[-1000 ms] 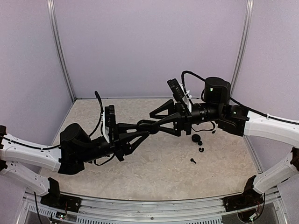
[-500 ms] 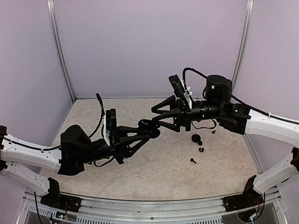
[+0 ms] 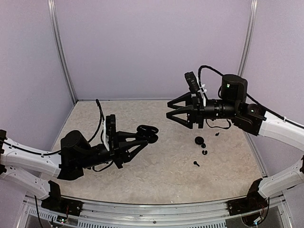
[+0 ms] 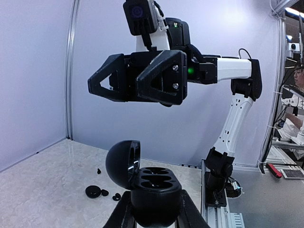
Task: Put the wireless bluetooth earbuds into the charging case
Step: Pick up the left earbud from the center of the board.
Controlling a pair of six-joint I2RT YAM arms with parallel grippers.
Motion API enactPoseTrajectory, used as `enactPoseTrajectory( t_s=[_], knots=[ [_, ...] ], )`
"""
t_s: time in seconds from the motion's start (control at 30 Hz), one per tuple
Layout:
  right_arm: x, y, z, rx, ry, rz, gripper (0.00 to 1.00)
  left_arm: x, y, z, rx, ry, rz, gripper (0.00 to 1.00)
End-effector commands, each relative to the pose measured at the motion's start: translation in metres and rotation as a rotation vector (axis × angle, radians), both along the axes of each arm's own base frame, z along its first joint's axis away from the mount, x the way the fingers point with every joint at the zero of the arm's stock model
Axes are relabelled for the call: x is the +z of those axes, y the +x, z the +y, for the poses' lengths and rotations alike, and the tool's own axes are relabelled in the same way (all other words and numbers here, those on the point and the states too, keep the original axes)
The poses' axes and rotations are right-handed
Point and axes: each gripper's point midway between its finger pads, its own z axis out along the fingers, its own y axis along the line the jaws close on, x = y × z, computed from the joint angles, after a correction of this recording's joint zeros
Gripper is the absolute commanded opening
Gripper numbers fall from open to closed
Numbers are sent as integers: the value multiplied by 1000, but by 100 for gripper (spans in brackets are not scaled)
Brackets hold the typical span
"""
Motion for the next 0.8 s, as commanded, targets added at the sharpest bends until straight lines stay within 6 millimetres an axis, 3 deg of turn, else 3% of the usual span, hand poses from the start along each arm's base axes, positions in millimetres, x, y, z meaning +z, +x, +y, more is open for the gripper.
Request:
enactPoseTrajectory(
  t_s=[0.0,0.17,0.33,0.53,0.77],
  knots=[
    [-50,27,-25,-154,-145,112,58,6,7,14,39,-46,8,9],
    [-98,52,-59,-291,-290,220,57,-1,12,18,57,-42,21,9],
    [-157,79,-102,-480,-429,395,54,-6,16,21,70,-39,27,9],
    [-219,100,-151,-673,-486,594,50,-10,18,20,69,-38,26,9],
    [-259,108,-177,-828,-438,712,44,-12,18,22,70,-48,7,9]
  ],
)
